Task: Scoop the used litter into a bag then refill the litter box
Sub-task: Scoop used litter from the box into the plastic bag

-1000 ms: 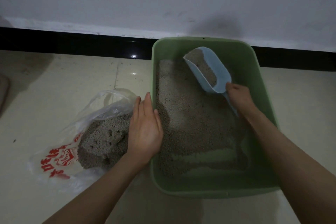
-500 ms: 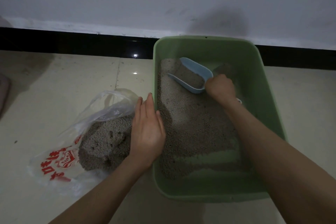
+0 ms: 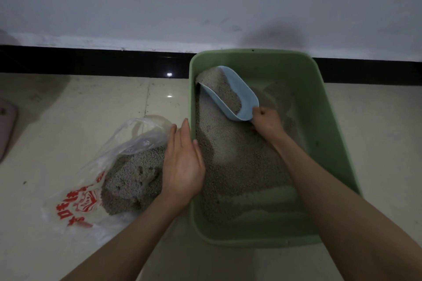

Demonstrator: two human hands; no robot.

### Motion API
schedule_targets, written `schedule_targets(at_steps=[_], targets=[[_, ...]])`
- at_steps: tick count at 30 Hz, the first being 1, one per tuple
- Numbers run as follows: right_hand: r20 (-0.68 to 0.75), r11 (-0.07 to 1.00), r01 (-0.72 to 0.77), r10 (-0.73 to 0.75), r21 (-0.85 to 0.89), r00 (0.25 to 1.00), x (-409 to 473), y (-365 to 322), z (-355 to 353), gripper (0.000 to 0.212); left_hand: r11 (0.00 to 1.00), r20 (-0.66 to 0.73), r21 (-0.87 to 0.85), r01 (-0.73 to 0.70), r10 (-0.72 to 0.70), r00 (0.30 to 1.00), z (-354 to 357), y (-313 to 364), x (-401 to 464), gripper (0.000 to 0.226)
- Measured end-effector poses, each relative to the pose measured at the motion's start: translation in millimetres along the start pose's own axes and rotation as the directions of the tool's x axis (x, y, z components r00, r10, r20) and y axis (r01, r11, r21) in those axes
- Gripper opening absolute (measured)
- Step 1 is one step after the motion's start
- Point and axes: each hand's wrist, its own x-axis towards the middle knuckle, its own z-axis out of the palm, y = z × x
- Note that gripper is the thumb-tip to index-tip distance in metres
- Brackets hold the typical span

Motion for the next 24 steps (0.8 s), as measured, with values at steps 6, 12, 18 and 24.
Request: schedule_targets(at_steps=[6, 12, 18, 24], targets=[[-0.102, 0.999, 0.006, -0.001, 0.048, 0.995, -27, 14, -33, 0.027, 0.995, 0.069, 0.103, 0.013, -0.02, 0.997, -6, 4, 2, 0.054], [-0.167, 1.0, 0.028, -0.027, 0.007, 0.986, -69, 20, -66, 0.032, 0.977, 0.228, 0.214, -0.014, -0.036, 0.973, -19, 3, 5, 0.057], [-0.139, 0.996, 0.087, -0.083, 0.023, 0.987, -118, 13, -79, 0.036, 0.925, 0.04, 0.233, -0.299, 0.298, 0.954, -68, -24, -11, 0.036], [0.115, 0.987, 0.143, -0.134, -0.073, 0.984, -155, -4, -55, 0.036, 0.918, -0.043, 0.388, -0.085, 0.11, 0.993, -120, -99, -37, 0.051]])
